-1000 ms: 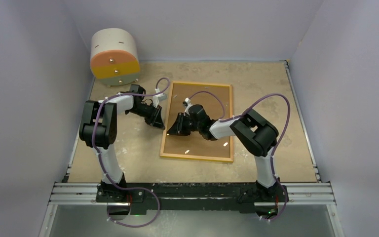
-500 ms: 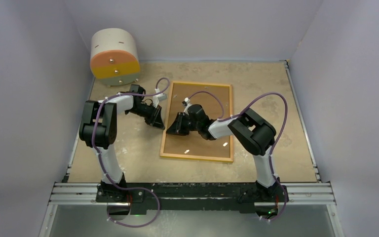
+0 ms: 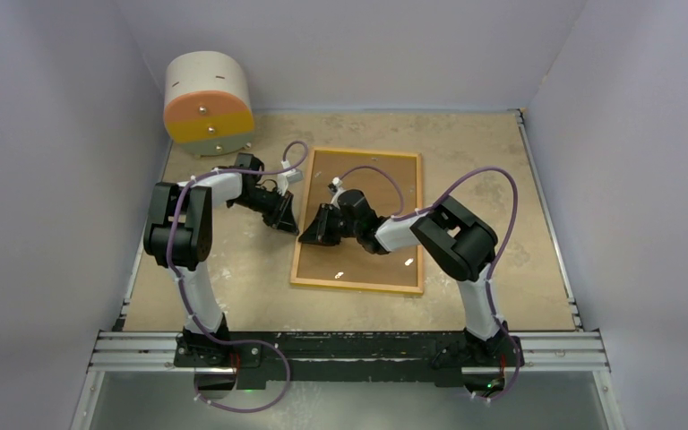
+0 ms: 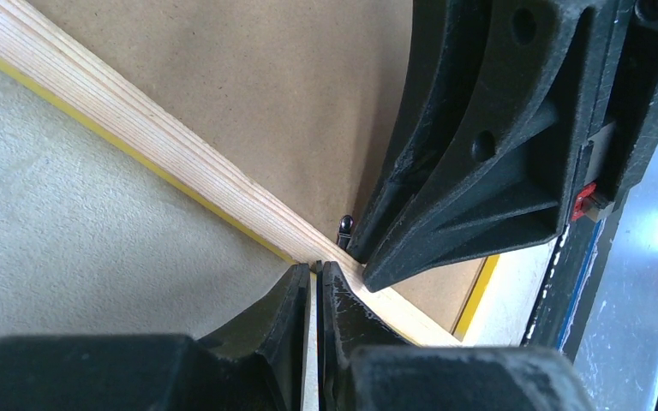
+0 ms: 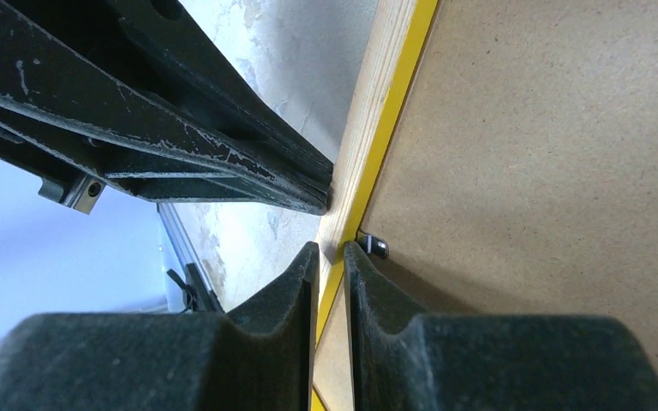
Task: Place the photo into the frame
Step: Install the photo frame at the center of the board.
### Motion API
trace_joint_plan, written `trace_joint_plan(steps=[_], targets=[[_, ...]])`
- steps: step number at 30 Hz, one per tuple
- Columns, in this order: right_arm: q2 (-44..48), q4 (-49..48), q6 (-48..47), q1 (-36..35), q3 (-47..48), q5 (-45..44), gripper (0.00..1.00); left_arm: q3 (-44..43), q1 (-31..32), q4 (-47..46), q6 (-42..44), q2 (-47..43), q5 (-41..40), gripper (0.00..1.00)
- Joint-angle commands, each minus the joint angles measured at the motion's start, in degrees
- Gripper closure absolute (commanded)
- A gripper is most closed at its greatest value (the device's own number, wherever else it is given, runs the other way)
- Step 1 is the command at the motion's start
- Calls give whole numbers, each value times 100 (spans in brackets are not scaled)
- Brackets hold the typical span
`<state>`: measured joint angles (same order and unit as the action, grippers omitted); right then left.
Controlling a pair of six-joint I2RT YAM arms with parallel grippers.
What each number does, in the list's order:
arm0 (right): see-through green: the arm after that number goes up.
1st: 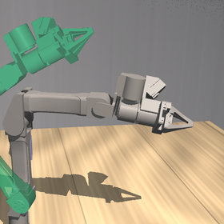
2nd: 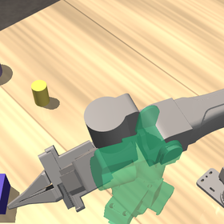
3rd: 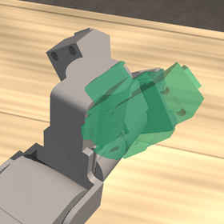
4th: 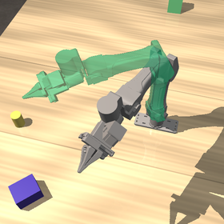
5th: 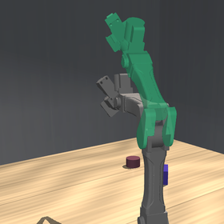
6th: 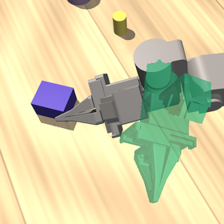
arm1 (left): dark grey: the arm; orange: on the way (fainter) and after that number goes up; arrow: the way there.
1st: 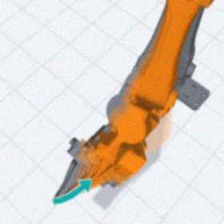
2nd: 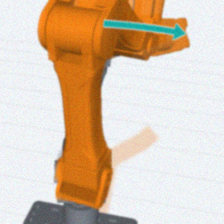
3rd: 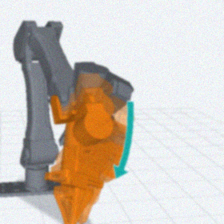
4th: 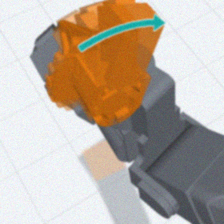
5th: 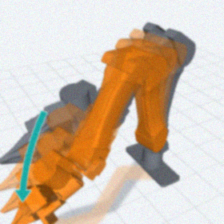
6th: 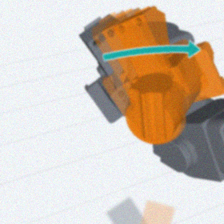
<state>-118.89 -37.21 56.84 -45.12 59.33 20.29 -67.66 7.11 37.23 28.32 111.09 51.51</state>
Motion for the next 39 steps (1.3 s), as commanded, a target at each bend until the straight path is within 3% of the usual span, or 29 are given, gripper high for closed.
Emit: trace_joint_plan(steps=[1,4,11,13,16,21,26,33,39], targets=[[181,208,-14,-8,-74,-63,80,-96,14,159,315,-20,-186,91],[565,129,9,119,-167,179,76,-215,-21,250,328,-49,-195,92],[1083,331,-126,629,-109,261,55,-593,-86,165,75,-39,-118,96],[1056,313,-145,886,-97,323,47,-787,-103,9,-113,13,-132,92],[974,440,-317,1254,55,181,42,-1154,-105,-219,-437,240,-189,83],[480,950,-813,1669,799,-120,41,-1928,-109,-545,-932,832,-307,69],[-178,1209,-1079,1842,1661,-176,40,-2623,-114,-523,-1237,1508,-198,66],[-1049,1256,-1021,1854,2634,-98,42,-2595,-114,-542,-1215,1770,-2,83],[-1489,1255,-859,1736,3076,64,44,-2385,-92,-570,-1206,1845,75,87]])
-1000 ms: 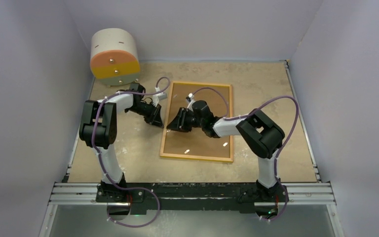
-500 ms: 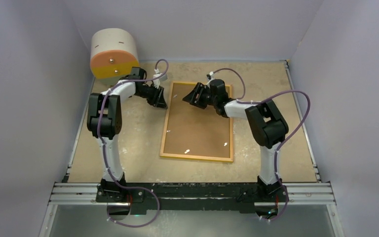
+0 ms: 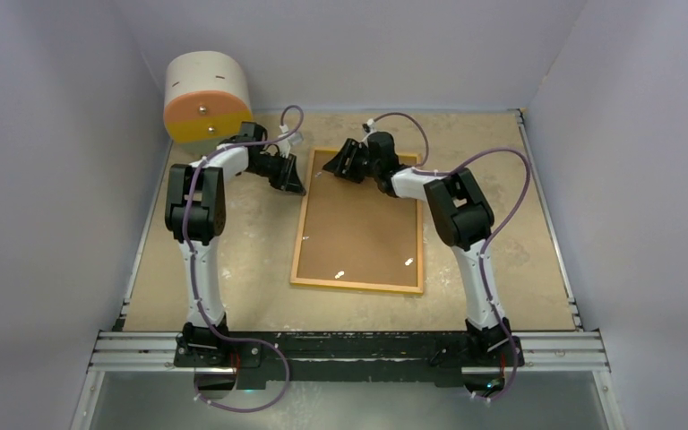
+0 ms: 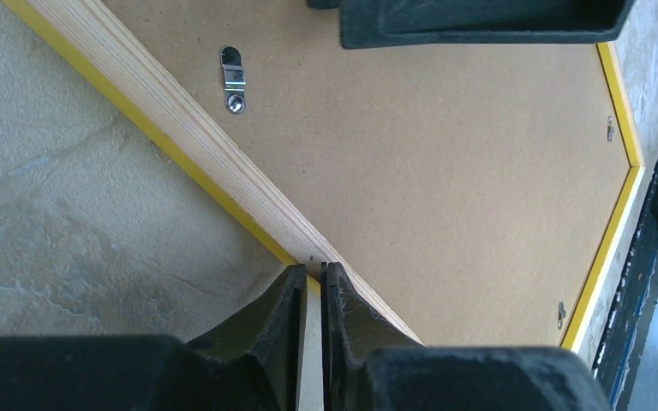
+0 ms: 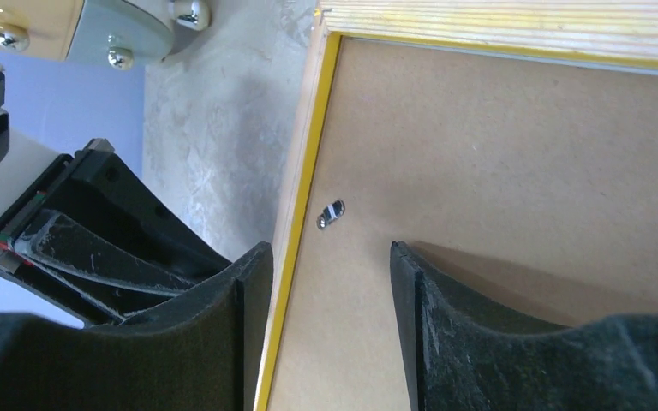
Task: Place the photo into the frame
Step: Install the photo frame at the center of the board.
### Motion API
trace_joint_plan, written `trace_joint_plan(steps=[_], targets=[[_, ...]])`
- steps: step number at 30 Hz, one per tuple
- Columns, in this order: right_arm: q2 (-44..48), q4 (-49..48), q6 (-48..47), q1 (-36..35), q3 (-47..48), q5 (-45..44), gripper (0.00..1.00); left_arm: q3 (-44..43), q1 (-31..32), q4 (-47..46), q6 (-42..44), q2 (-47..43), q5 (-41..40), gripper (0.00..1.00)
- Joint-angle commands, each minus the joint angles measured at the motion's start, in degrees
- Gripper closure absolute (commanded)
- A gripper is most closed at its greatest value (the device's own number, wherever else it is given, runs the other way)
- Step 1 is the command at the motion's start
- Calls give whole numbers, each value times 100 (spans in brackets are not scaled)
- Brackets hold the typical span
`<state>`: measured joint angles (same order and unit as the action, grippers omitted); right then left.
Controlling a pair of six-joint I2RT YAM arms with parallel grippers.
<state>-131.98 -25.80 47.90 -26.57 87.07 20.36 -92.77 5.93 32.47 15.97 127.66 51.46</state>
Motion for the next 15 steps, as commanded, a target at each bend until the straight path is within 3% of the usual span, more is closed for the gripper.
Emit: trace_joint_plan(steps=[1,15], targets=[[-225,123,55,-151,350,64,45,154,30,-106,28,197,71,87],[-474,118,371,-403,636,210,48,171,107,-232,-25,207,-67,90]])
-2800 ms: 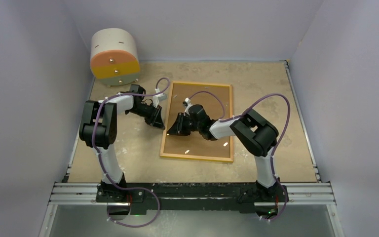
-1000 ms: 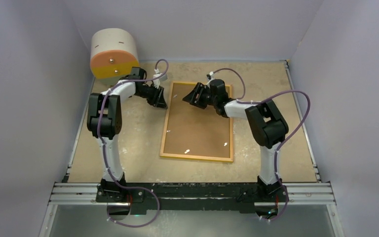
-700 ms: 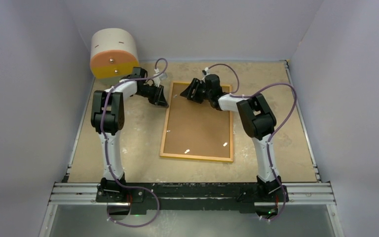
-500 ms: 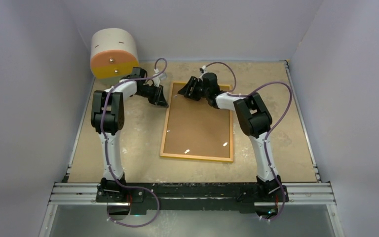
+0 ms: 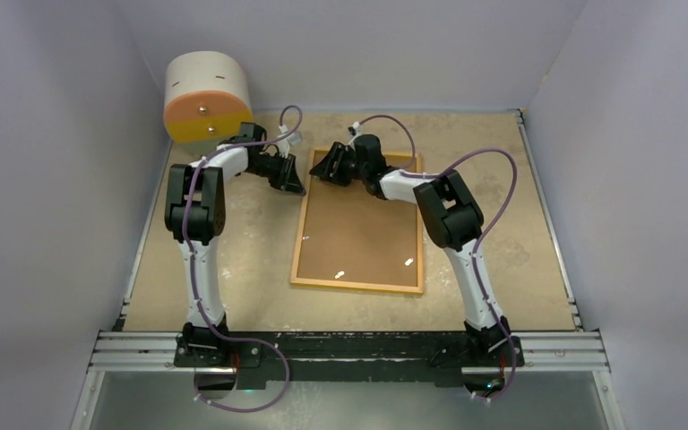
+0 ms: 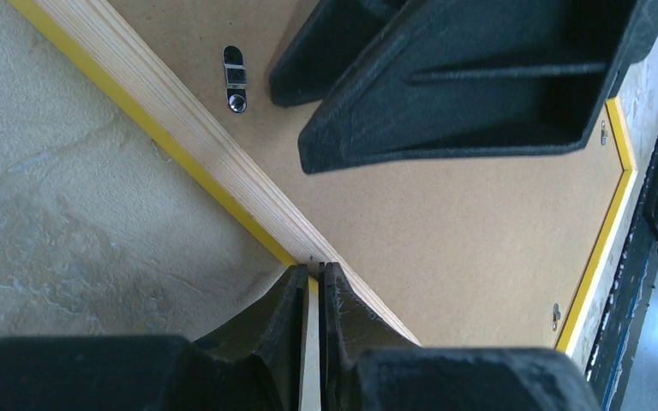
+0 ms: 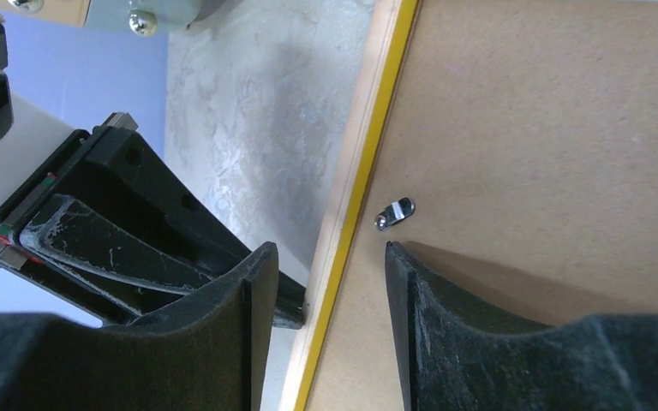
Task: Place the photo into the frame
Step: Install the photo frame at the center of the board.
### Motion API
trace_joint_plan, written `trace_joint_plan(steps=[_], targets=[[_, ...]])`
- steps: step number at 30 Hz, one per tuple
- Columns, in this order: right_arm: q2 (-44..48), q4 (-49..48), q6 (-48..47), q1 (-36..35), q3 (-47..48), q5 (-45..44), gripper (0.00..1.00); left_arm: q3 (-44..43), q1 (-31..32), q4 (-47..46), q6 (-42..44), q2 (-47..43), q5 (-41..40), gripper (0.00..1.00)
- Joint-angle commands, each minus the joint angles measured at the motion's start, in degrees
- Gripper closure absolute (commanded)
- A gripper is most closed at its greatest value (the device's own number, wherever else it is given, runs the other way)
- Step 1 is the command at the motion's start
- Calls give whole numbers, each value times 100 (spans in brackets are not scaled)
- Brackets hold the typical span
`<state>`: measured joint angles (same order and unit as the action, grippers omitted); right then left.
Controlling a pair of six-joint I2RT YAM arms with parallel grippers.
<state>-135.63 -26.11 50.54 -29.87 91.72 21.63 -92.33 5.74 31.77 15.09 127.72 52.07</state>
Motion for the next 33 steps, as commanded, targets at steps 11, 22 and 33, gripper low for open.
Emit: trace_joint_plan(steps=[11,22,33], targets=[[-173,159,124,-81,244,-176,52,139,138,-153,107,200,-101,91],[-359,114,90,-81,405,-237,57,115,156,-103,184,211,-110,92],[-351,183,174,-53,474,165,59,111,173,11,281,231,-93,93]])
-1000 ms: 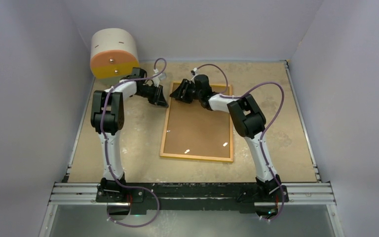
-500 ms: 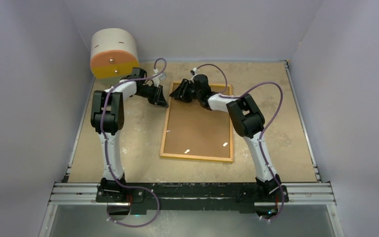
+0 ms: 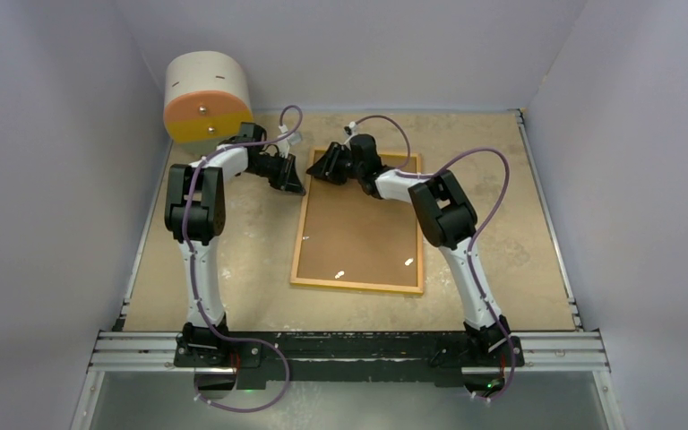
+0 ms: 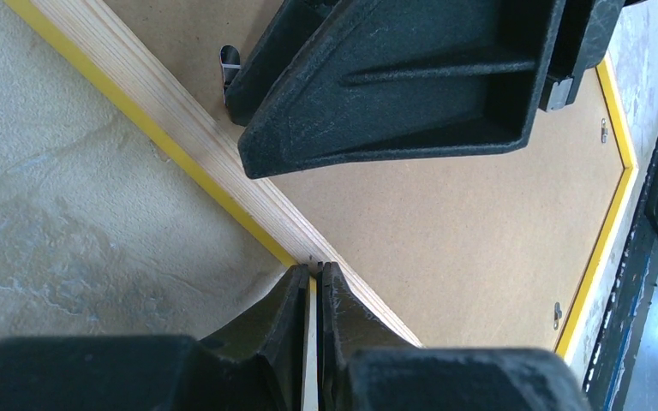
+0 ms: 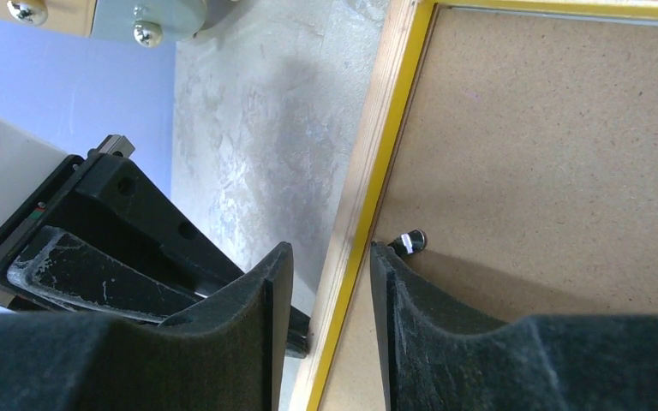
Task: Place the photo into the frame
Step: Install the photo frame at the center of the board.
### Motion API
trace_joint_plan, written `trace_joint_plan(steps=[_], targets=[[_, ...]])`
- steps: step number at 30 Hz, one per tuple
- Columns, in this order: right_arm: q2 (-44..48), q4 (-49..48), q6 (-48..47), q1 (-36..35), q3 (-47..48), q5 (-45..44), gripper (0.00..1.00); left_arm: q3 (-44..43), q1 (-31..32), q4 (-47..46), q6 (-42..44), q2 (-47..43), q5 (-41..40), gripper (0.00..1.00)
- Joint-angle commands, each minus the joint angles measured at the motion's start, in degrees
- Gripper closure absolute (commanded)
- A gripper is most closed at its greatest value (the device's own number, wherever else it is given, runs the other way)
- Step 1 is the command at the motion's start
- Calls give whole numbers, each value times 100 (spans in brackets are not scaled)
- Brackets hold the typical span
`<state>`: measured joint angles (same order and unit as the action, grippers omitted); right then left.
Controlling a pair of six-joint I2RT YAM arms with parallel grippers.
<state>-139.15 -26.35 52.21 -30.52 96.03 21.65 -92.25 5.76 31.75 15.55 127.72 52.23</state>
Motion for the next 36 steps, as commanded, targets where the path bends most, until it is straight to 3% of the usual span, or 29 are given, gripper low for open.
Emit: trace_joint_plan(steps=[1,9,36], targets=[[116,200,-22,44,-28,182,58,108,171,24,243,223,-110,93],[729,345,-258,205,-549,272,57,126,171,82,317,188,-113,94],[-235,440,-70,90,435,121,60,163,170,76,350,214,-64,95]])
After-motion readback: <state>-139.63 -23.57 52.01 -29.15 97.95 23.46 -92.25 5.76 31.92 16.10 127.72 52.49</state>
